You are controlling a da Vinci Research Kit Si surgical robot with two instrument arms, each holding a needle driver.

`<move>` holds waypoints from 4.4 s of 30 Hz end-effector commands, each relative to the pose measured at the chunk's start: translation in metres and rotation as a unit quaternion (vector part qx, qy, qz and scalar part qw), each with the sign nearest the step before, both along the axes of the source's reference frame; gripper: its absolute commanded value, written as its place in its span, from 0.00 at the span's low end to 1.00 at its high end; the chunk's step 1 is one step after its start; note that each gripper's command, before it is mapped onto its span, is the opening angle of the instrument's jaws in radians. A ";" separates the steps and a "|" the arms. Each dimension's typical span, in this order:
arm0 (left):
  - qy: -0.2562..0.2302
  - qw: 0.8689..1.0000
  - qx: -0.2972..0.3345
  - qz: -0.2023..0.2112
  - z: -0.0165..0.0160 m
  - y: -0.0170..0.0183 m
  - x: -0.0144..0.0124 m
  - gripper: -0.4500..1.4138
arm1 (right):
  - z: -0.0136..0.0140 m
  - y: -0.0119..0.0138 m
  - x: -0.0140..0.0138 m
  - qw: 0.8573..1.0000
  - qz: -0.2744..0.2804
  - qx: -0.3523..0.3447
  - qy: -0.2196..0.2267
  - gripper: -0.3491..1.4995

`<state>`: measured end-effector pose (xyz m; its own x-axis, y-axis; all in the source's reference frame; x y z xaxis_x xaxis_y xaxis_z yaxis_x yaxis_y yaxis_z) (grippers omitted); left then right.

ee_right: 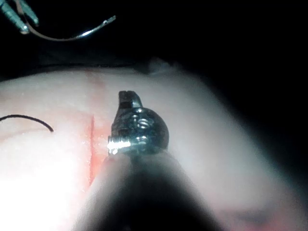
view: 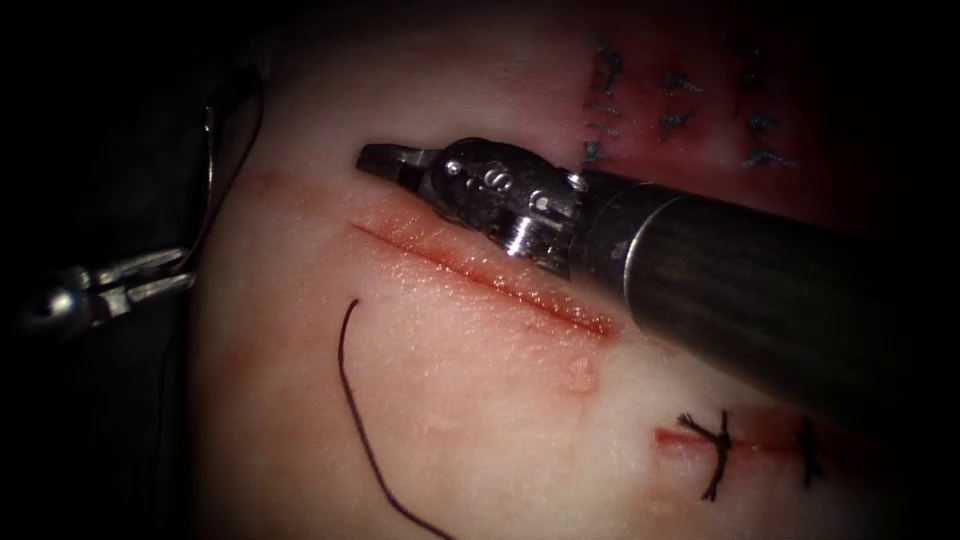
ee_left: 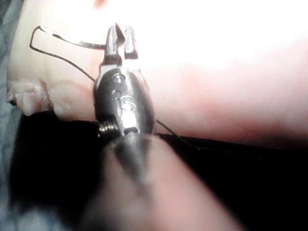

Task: Wound Closure
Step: Adjust the suture tail, then set the needle down on the skin.

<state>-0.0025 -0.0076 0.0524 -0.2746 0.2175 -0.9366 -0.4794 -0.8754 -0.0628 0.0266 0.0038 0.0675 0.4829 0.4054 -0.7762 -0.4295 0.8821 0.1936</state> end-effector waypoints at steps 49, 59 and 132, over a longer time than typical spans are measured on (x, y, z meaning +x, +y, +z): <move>0.002 1.000 0.001 0.004 0.0006 0.0005 -0.0005 0.05 | -0.0049 0.0062 -0.0005 0.999 -0.007 -0.037 0.019 0.00; 0.001 1.000 0.003 0.004 0.0004 0.0007 -0.0005 0.05 | -0.0055 0.0063 -0.0006 0.999 -0.004 -0.037 0.024 0.00; 0.039 0.989 0.088 0.113 0.0131 0.0151 -0.0176 0.05 | -0.0091 -0.0027 -0.0167 0.996 0.022 -0.076 0.034 0.75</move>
